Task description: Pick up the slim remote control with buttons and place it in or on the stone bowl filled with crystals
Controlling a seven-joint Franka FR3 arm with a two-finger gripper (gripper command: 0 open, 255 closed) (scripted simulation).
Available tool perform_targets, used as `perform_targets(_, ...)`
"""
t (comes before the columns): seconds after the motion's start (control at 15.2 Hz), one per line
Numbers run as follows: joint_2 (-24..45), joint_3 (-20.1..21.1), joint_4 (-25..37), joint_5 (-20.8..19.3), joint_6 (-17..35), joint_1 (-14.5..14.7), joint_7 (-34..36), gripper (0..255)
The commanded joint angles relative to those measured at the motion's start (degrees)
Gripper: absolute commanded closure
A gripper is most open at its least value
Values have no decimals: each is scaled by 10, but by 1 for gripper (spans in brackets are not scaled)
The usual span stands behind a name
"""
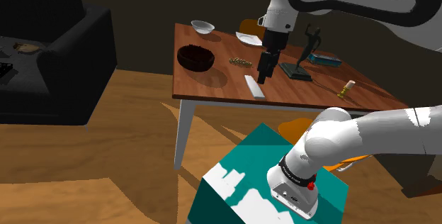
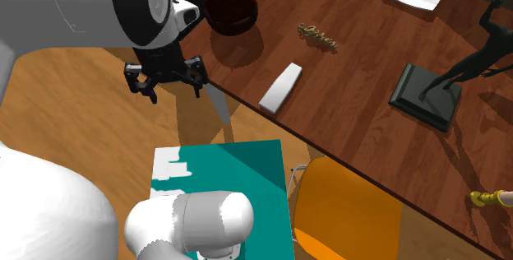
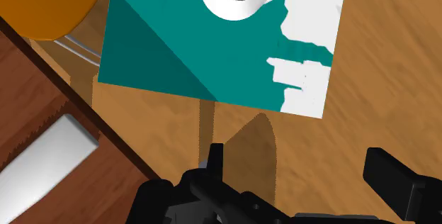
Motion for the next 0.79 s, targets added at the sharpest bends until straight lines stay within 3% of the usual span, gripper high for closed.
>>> perform_targets(0.0,0,0,0,0,0,0,0,0)
perform_targets(0.73,122,-42,-34,-46,201,-87,60,0)
